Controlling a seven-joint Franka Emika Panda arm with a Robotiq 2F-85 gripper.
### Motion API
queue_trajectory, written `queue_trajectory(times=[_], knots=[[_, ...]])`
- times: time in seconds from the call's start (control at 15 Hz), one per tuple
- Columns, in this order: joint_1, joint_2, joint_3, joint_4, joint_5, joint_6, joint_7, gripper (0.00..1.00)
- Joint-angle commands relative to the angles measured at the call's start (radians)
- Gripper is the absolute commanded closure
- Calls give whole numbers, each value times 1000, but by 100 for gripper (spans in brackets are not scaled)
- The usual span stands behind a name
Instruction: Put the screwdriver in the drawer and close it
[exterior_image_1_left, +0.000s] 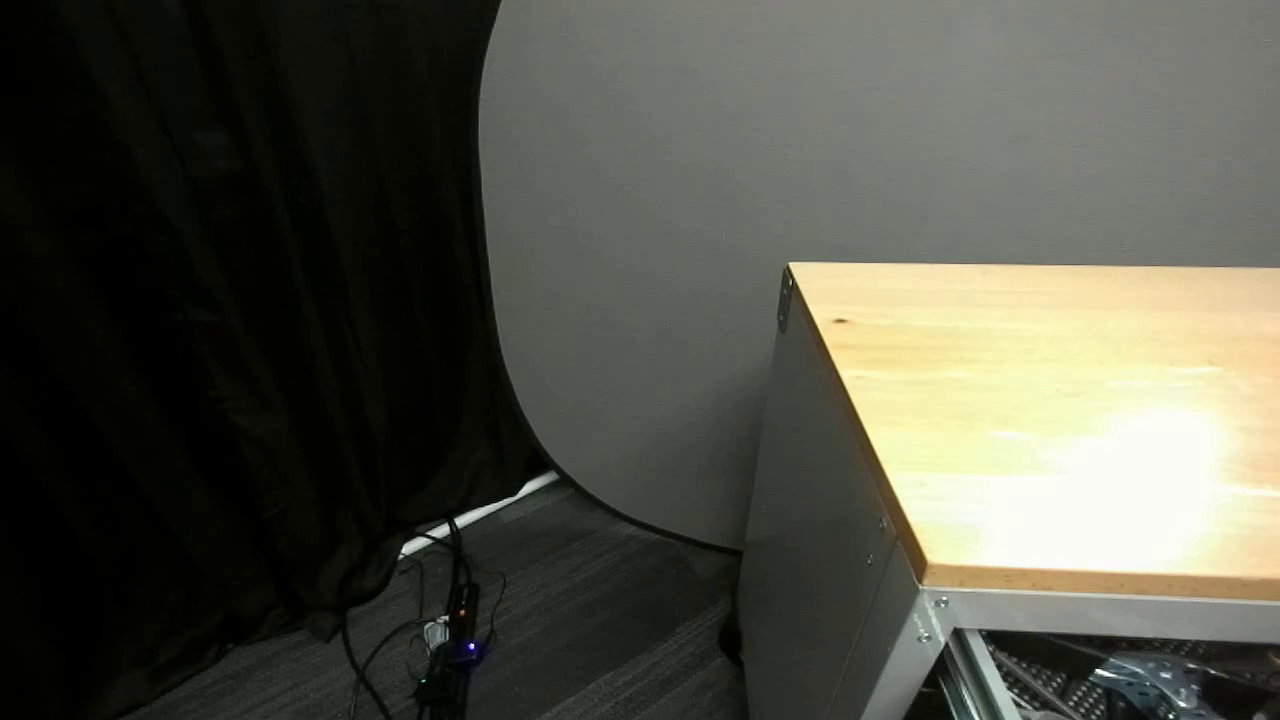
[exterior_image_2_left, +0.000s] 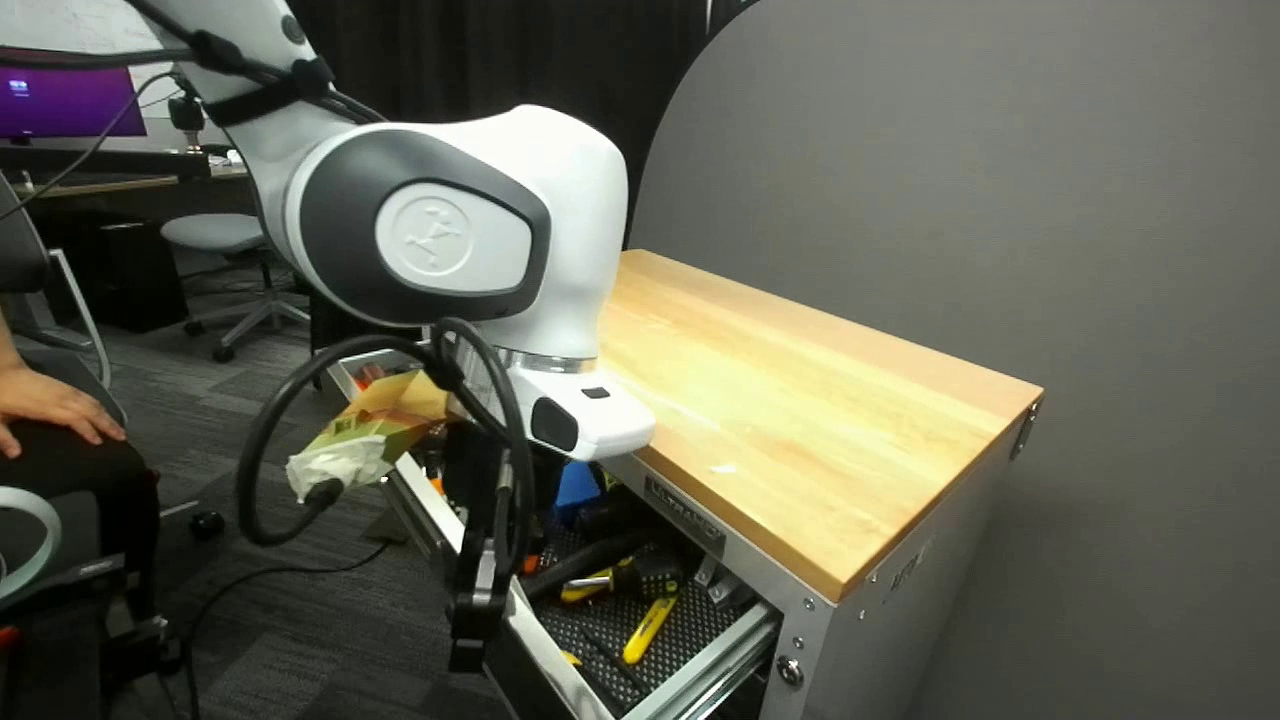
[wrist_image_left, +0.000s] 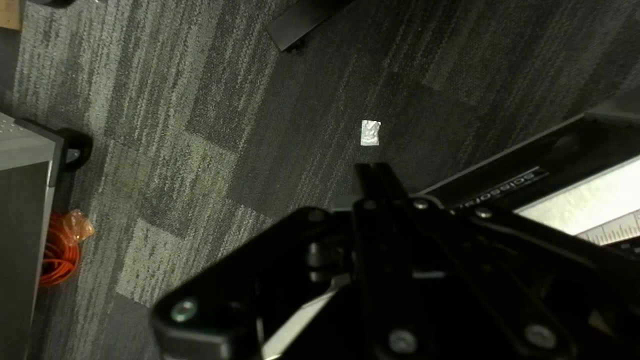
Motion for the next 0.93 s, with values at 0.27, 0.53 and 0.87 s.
queue_trajectory(times=[0.27, 0.53, 0.87], knots=[[16, 89, 45, 163, 89, 48, -72, 93], [22, 113, 54, 214, 102, 63, -91, 93], [25, 142, 57, 253, 108, 98, -105, 94]])
